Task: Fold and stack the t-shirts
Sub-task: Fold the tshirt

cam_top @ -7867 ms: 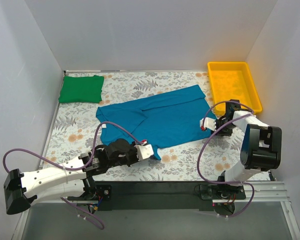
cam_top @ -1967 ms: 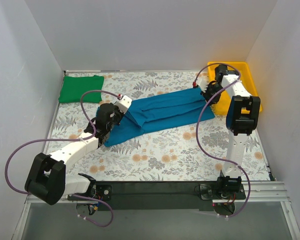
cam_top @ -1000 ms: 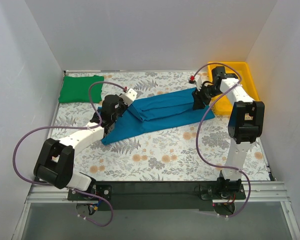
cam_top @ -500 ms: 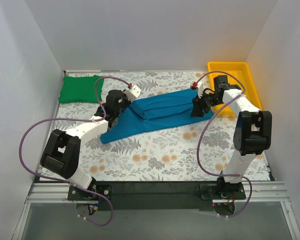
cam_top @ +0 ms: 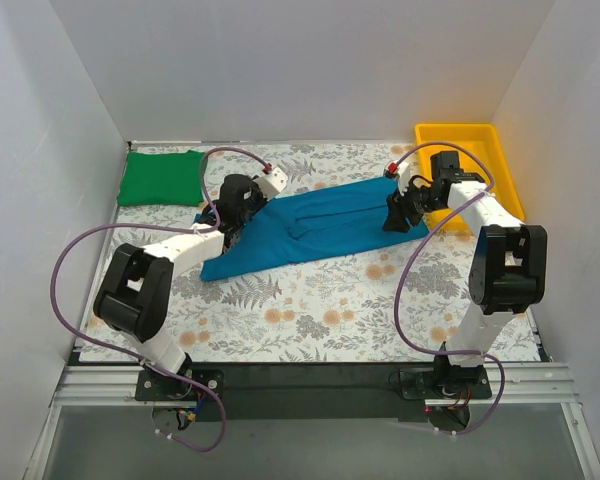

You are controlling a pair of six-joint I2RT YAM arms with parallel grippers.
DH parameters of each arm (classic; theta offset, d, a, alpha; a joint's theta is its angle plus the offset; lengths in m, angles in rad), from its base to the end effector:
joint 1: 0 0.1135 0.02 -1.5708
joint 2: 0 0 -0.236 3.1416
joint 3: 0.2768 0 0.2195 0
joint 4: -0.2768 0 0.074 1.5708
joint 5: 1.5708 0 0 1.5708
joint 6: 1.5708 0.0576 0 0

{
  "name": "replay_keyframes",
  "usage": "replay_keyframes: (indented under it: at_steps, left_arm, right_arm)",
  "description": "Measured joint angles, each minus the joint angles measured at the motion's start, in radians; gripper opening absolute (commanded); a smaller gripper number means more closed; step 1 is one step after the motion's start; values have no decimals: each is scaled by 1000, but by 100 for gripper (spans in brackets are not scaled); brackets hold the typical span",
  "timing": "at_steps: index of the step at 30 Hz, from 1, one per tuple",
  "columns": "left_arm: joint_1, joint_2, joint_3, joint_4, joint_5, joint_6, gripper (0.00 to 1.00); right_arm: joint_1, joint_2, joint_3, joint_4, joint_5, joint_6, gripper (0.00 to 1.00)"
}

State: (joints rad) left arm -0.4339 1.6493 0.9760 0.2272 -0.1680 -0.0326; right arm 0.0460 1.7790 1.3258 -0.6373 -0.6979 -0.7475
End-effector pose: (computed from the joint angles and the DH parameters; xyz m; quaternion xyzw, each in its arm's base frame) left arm 0.3298 -0.1422 0.2076 0.1242 0.8350 -0.0537 0.5333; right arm 0.3374 0.0526 0.2011 -0.4277 0.8104 0.2351 0.3240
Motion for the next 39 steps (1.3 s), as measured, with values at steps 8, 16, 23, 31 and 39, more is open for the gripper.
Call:
replay_keyframes:
  at_steps: [8,16,23,31,39]
  left_arm:
    - [1,30,16,3,0,3,0]
    - [12,56,37,2,0,2,0]
    - [43,172,109,-81,-24,-81,54]
    - [55,58,169,-299,-209,-409,76]
    - [242,-488,-114,-454,34,-929,79]
  right_arm:
    - [-3,0,0,12,0,8,56]
    - [-6,0,0,12,0,8,56]
    - [4,0,-12,12,-16,4,57]
    - [113,-1,-15,12,-21,-34,57]
    - [203,3,-6,10,-13,-14,56]
